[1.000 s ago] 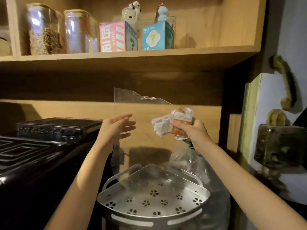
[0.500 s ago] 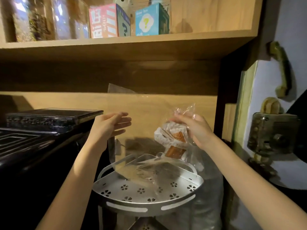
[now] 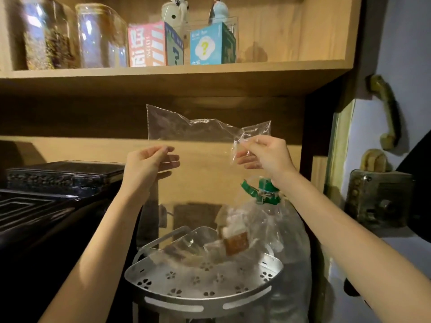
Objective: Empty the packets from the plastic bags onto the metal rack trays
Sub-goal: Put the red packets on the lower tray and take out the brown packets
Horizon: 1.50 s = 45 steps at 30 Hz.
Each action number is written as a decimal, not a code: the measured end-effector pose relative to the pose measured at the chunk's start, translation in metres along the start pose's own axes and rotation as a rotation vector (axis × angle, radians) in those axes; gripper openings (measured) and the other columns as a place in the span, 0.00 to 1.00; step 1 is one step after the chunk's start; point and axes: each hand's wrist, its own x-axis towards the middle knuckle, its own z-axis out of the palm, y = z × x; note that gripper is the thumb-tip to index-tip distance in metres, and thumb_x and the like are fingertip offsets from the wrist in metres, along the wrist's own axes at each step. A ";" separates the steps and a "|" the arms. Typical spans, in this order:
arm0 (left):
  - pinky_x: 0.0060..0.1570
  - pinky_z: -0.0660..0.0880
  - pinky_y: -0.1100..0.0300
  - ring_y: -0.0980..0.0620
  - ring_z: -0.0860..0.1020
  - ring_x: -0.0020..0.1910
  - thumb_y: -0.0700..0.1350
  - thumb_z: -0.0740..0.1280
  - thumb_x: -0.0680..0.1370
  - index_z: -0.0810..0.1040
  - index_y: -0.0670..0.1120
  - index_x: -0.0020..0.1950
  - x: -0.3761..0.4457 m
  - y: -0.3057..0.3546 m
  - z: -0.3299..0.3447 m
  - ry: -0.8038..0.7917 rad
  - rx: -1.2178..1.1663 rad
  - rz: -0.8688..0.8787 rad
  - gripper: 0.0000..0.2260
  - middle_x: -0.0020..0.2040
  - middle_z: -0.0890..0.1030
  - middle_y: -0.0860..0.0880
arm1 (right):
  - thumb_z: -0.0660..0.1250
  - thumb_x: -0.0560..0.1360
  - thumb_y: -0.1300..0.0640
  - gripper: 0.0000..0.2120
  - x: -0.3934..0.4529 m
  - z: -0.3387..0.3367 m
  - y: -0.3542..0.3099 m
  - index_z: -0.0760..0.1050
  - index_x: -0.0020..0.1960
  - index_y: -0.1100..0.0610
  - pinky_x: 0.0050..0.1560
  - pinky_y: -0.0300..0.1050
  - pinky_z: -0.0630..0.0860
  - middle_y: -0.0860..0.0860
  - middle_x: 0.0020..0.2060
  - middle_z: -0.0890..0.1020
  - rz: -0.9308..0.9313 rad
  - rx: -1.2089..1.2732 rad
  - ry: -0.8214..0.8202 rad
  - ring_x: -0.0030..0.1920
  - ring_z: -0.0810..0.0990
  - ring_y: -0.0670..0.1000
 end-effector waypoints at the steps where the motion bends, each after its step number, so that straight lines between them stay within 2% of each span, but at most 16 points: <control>1: 0.39 0.77 0.64 0.59 0.82 0.35 0.46 0.60 0.79 0.79 0.45 0.50 0.000 -0.002 0.001 0.012 0.009 -0.001 0.09 0.42 0.82 0.48 | 0.66 0.75 0.58 0.05 0.001 0.000 0.001 0.78 0.47 0.60 0.33 0.39 0.79 0.54 0.35 0.83 0.025 0.033 0.023 0.31 0.83 0.49; 5: 0.41 0.78 0.61 0.53 0.83 0.41 0.48 0.66 0.75 0.79 0.48 0.51 -0.005 -0.016 0.001 0.027 0.032 -0.007 0.08 0.44 0.83 0.46 | 0.68 0.74 0.60 0.07 -0.003 -0.001 0.012 0.76 0.50 0.62 0.37 0.41 0.80 0.56 0.36 0.82 0.180 0.175 0.029 0.32 0.82 0.50; 9: 0.38 0.77 0.63 0.56 0.83 0.38 0.45 0.73 0.69 0.79 0.50 0.50 -0.017 -0.039 -0.005 -0.070 0.118 -0.103 0.11 0.39 0.85 0.50 | 0.68 0.73 0.58 0.13 -0.006 -0.008 0.022 0.73 0.55 0.63 0.43 0.44 0.80 0.57 0.39 0.82 0.262 0.336 0.003 0.37 0.82 0.51; 12: 0.31 0.77 0.67 0.56 0.83 0.32 0.38 0.70 0.72 0.80 0.44 0.46 -0.027 -0.054 -0.004 -0.080 0.147 -0.128 0.04 0.36 0.85 0.48 | 0.69 0.72 0.55 0.14 -0.011 -0.022 0.033 0.73 0.55 0.57 0.52 0.46 0.77 0.55 0.48 0.82 0.284 0.378 -0.210 0.48 0.81 0.51; 15: 0.31 0.78 0.67 0.57 0.81 0.29 0.36 0.68 0.74 0.79 0.41 0.43 -0.029 -0.059 -0.004 -0.011 0.084 -0.127 0.01 0.33 0.83 0.46 | 0.77 0.59 0.54 0.32 -0.025 -0.034 0.059 0.71 0.60 0.55 0.56 0.43 0.78 0.55 0.57 0.80 0.382 0.329 -0.407 0.57 0.79 0.51; 17: 0.32 0.78 0.65 0.58 0.81 0.28 0.35 0.68 0.74 0.79 0.41 0.42 -0.026 -0.059 -0.004 0.000 0.084 -0.108 0.03 0.30 0.83 0.49 | 0.75 0.62 0.59 0.30 -0.039 -0.036 0.074 0.70 0.62 0.56 0.57 0.41 0.77 0.56 0.59 0.78 0.463 0.206 -0.527 0.59 0.79 0.52; 20: 0.30 0.76 0.67 0.60 0.80 0.27 0.36 0.67 0.75 0.79 0.42 0.41 -0.022 -0.058 -0.002 0.006 0.127 -0.076 0.04 0.29 0.82 0.51 | 0.68 0.71 0.65 0.18 -0.057 -0.026 0.091 0.74 0.60 0.58 0.52 0.37 0.78 0.54 0.54 0.81 0.465 -0.117 -0.647 0.53 0.81 0.47; 23: 0.33 0.77 0.64 0.61 0.81 0.29 0.39 0.67 0.75 0.79 0.44 0.41 -0.018 -0.054 -0.001 0.075 0.161 -0.017 0.04 0.35 0.82 0.48 | 0.66 0.73 0.64 0.07 -0.063 -0.013 0.098 0.79 0.50 0.57 0.42 0.34 0.78 0.50 0.43 0.84 0.417 -0.152 -0.540 0.42 0.83 0.42; 27: 0.44 0.79 0.55 0.60 0.81 0.30 0.38 0.67 0.75 0.79 0.47 0.39 -0.010 -0.042 -0.003 0.172 0.153 0.082 0.06 0.36 0.81 0.48 | 0.66 0.74 0.63 0.06 -0.061 0.005 0.096 0.79 0.50 0.60 0.32 0.31 0.76 0.51 0.40 0.84 0.345 -0.005 -0.347 0.37 0.83 0.43; 29: 0.48 0.79 0.51 0.58 0.81 0.32 0.38 0.68 0.74 0.79 0.48 0.40 -0.005 -0.034 -0.004 0.163 0.146 0.093 0.06 0.36 0.82 0.47 | 0.67 0.74 0.61 0.06 -0.061 0.013 0.097 0.80 0.49 0.56 0.36 0.33 0.78 0.48 0.41 0.84 0.312 -0.033 -0.319 0.40 0.83 0.44; 31: 0.50 0.78 0.49 0.56 0.82 0.35 0.38 0.68 0.74 0.79 0.48 0.40 -0.001 -0.027 -0.005 0.158 0.124 0.098 0.05 0.38 0.82 0.46 | 0.67 0.73 0.59 0.07 -0.058 0.015 0.097 0.80 0.50 0.57 0.44 0.42 0.80 0.50 0.41 0.85 0.277 -0.001 -0.234 0.43 0.83 0.47; 33: 0.50 0.79 0.52 0.55 0.82 0.37 0.38 0.69 0.73 0.80 0.46 0.44 0.002 -0.019 -0.006 0.163 0.121 0.120 0.03 0.40 0.82 0.44 | 0.67 0.74 0.59 0.06 -0.051 0.015 0.091 0.80 0.50 0.55 0.51 0.51 0.78 0.52 0.44 0.85 0.245 0.028 -0.195 0.44 0.84 0.49; 37: 0.44 0.79 0.60 0.55 0.82 0.40 0.37 0.69 0.73 0.78 0.41 0.53 0.006 -0.003 -0.006 0.156 0.132 0.223 0.09 0.42 0.82 0.45 | 0.64 0.76 0.60 0.07 -0.040 0.010 0.072 0.79 0.52 0.57 0.40 0.35 0.79 0.50 0.42 0.84 0.159 0.090 -0.194 0.38 0.84 0.43; 39: 0.45 0.80 0.60 0.51 0.82 0.43 0.38 0.70 0.72 0.78 0.40 0.53 0.007 -0.001 -0.008 0.182 0.118 0.236 0.10 0.44 0.82 0.43 | 0.64 0.76 0.59 0.07 -0.037 0.007 0.066 0.79 0.52 0.57 0.39 0.35 0.79 0.49 0.41 0.84 0.132 0.056 -0.214 0.38 0.83 0.44; 41: 0.45 0.79 0.59 0.49 0.82 0.45 0.42 0.72 0.72 0.80 0.42 0.49 0.008 -0.002 -0.009 0.191 0.130 0.225 0.08 0.44 0.83 0.43 | 0.64 0.76 0.59 0.07 -0.034 0.002 0.062 0.79 0.50 0.56 0.39 0.37 0.79 0.49 0.40 0.84 0.122 0.089 -0.148 0.38 0.84 0.45; 45: 0.42 0.78 0.61 0.54 0.81 0.43 0.49 0.71 0.71 0.79 0.46 0.47 0.001 -0.011 -0.009 0.085 0.214 0.110 0.09 0.42 0.82 0.50 | 0.63 0.76 0.58 0.06 -0.033 -0.010 0.053 0.79 0.46 0.53 0.38 0.38 0.78 0.49 0.38 0.84 0.137 0.183 -0.073 0.37 0.84 0.46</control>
